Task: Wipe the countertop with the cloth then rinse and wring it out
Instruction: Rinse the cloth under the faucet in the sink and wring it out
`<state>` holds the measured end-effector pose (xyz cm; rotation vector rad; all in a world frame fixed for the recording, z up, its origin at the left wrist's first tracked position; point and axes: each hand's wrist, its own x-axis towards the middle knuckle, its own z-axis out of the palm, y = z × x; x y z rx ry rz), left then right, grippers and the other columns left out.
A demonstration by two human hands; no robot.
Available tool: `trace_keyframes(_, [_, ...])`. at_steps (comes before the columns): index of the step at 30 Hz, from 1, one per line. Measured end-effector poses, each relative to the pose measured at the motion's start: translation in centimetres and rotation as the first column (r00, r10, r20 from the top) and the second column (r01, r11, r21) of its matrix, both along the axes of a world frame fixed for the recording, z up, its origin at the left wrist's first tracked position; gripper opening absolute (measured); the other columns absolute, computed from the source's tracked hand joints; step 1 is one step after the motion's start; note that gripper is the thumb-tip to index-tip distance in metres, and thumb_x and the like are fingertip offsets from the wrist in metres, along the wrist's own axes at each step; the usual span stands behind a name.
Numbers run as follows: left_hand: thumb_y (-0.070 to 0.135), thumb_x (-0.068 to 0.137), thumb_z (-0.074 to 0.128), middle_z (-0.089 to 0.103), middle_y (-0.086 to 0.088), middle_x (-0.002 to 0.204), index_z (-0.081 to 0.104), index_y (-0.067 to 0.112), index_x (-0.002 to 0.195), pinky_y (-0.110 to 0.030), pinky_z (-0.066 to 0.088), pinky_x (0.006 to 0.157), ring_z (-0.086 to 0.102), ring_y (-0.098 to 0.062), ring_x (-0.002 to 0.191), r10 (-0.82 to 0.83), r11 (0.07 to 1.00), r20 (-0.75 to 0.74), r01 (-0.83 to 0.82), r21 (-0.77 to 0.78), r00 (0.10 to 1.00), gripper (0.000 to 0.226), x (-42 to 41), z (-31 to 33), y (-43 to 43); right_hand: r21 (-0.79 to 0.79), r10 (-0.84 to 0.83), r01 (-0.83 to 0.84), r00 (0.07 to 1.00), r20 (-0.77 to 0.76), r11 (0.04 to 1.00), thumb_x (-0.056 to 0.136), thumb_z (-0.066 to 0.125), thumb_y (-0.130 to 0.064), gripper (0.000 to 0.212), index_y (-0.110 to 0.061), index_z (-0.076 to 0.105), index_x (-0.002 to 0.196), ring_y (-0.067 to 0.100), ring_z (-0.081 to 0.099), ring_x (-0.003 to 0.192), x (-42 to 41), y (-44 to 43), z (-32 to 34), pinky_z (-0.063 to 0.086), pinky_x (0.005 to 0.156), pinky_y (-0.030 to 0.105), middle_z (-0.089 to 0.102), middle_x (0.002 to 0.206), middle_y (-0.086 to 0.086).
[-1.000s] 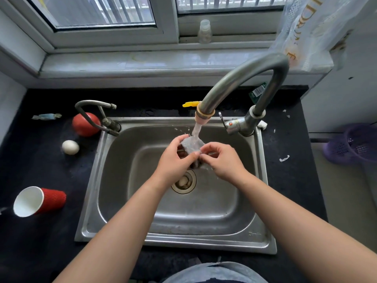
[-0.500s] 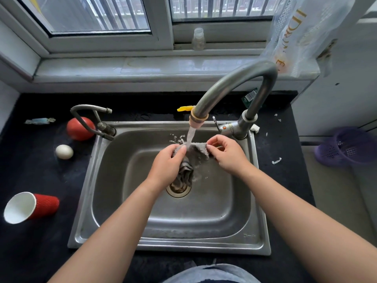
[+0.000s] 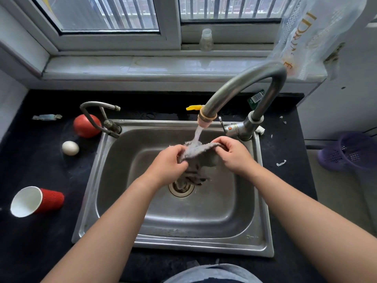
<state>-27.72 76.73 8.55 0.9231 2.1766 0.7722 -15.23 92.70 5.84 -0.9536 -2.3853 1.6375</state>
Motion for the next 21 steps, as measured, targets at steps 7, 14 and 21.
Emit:
trace_keyframes(7, [0.028, 0.089, 0.054, 0.062, -0.009, 0.081, 0.059, -0.003, 0.085, -0.039, 0.047, 0.075, 0.056, -0.020, 0.077, 0.236, 0.938, 0.211, -0.279, 0.204, 0.949, 0.032, 0.6, -0.8, -0.8, -0.115, -0.107, 0.095, 0.989, -0.103, 0.989, 0.096, 0.048, -0.021, 0.015, -0.019, 0.060, 0.088, 0.007, 0.056, 0.077, 0.0, -1.1, 0.8, 0.045, 0.074, 0.026, 0.062, 0.082, -0.004])
trace_keyframes(14, [0.048, 0.087, 0.056, 0.065, -0.005, 0.077, 0.057, 0.015, 0.071, -0.038, 0.052, 0.079, 0.062, -0.024, 0.079, 0.766, 0.354, 0.583, -0.935, -0.032, 0.271, 0.037, 3.8, -3.5, 3.1, -0.058, -0.161, 0.152, 0.967, -0.199, 0.987, 0.095, 0.048, -0.031, 0.020, -0.023, 0.052, 0.077, 0.001, 0.048, 0.057, -2.9, -7.8, 1.4, 0.039, 0.057, 0.025, 0.052, 0.061, -0.011])
trace_keyframes(21, [0.038, 0.093, 0.045, 0.068, -0.005, 0.080, 0.063, 0.016, 0.069, -0.037, 0.049, 0.084, 0.060, -0.026, 0.081, 0.781, 0.499, 0.523, -0.845, -0.192, 0.342, 0.037, 4.8, -3.7, 3.5, 0.004, -0.126, 0.126, 0.991, 0.045, 0.992, 0.099, 0.037, -0.027, 0.036, -0.012, 0.064, 0.080, 0.019, 0.053, 0.082, -3.2, -7.0, -0.1, 0.038, 0.073, 0.030, 0.065, 0.088, 0.008])
